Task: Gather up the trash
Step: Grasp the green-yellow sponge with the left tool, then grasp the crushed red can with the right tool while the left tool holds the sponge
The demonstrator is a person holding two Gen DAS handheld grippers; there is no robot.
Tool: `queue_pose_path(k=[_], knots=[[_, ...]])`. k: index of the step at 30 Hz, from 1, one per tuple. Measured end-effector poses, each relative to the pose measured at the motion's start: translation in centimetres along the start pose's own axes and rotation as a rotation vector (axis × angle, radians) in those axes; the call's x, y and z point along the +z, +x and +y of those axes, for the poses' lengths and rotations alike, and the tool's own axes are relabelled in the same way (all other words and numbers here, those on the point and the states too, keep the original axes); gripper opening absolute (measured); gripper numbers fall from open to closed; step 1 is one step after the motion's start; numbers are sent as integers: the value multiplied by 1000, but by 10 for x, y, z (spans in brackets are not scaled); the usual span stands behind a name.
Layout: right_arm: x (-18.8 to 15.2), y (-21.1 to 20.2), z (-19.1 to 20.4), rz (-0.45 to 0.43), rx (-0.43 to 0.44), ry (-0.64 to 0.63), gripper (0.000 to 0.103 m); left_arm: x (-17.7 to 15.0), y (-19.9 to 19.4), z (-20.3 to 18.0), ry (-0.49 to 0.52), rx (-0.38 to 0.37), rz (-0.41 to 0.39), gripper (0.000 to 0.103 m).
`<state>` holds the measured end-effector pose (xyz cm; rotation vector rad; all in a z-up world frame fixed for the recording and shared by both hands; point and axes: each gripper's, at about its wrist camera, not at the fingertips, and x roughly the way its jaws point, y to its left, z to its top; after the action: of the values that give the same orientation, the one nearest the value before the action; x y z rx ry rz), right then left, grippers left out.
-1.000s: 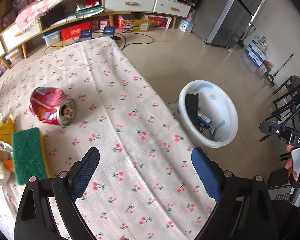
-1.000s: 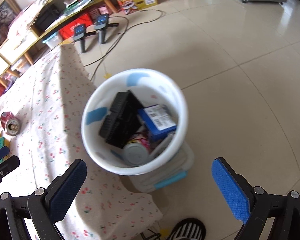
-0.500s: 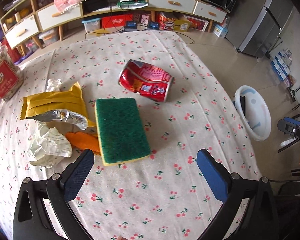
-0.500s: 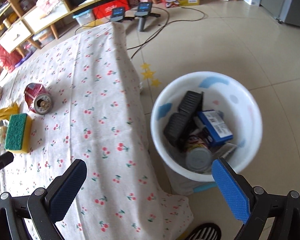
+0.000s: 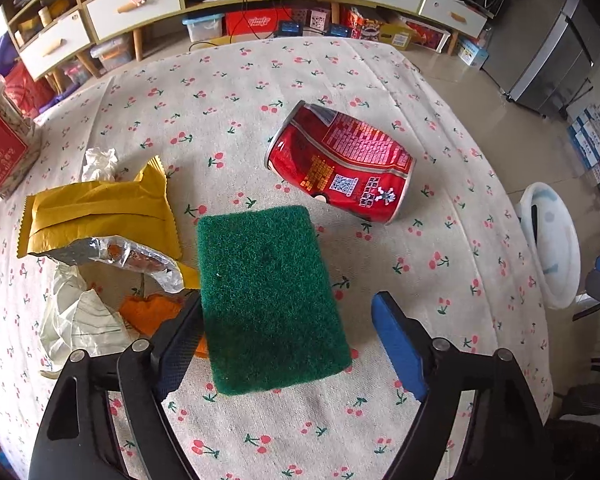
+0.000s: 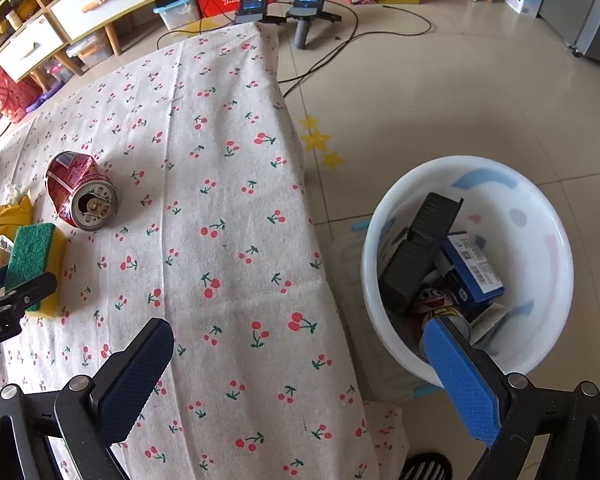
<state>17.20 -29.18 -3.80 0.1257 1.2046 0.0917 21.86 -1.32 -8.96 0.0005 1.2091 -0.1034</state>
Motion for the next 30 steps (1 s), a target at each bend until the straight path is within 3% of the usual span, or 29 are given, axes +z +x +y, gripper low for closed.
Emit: queue_pose_path(k=[2, 8, 13, 21, 30], knots=[[2, 0, 4, 1, 20, 0, 103, -1, -2, 1, 9, 30, -9, 64], [9, -2, 33, -10, 138, -37, 103, -8, -33, 18, -27, -38, -64, 62], [22, -7, 71, -58, 275, -87, 103, -15, -68, 33, -37, -35, -136, 62], [43, 19, 137, -122, 219, -240, 103, -32, -85, 80, -90, 57, -174, 62], [57, 66, 184, -150, 128, -417, 103, -38, -85, 129, -185, 55, -164, 61]])
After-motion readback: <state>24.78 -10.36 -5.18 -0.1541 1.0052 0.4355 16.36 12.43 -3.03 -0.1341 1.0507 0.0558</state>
